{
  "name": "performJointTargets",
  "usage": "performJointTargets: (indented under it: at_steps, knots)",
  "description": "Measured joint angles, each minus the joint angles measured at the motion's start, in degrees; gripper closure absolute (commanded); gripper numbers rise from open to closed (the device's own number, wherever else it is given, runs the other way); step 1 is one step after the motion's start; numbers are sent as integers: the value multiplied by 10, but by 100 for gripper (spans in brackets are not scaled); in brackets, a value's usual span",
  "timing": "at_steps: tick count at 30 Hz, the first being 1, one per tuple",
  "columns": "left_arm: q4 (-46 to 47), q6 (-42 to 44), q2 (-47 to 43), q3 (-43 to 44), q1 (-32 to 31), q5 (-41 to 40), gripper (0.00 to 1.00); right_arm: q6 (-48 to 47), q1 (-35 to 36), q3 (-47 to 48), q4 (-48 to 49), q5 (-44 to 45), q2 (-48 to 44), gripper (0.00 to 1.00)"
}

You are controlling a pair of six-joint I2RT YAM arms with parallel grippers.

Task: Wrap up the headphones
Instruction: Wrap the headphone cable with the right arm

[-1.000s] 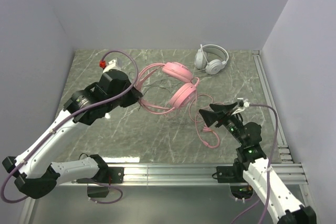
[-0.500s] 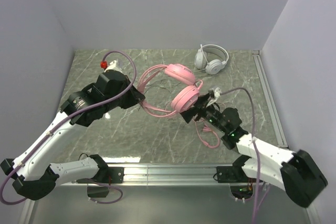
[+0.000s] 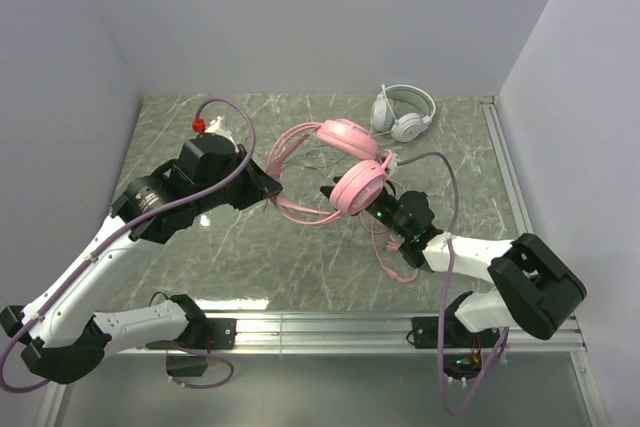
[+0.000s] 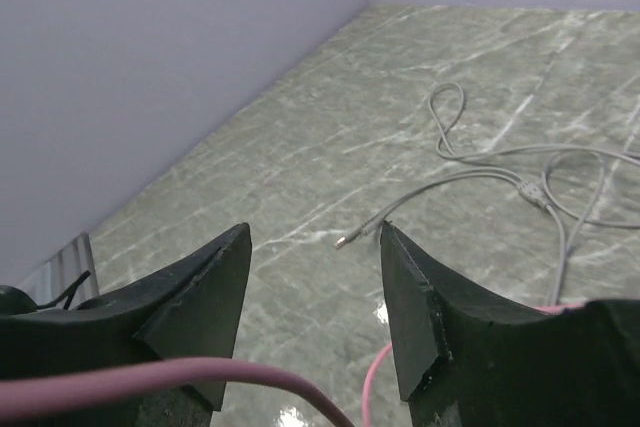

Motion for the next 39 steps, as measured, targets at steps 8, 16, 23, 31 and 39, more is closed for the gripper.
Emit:
performJointTargets:
  at_steps: [8,16,23,31,39]
  knots:
    - [57,-57,-26,-18,0,55,100,23,19,5,44,1,40,50]
    - [96,-100,-32,-28,1,59,100,32,56,-9,63,1,31,65]
    - [113,-145,-38,-43,5,21,100,24,109,-39,58,7,-8,71]
    - [118,-183,-26,-48,22,-75,100,15,190,-65,10,46,-83,74]
    - [124,-192,8,-62,22,-183,100,14,275,-48,-110,103,-140,81]
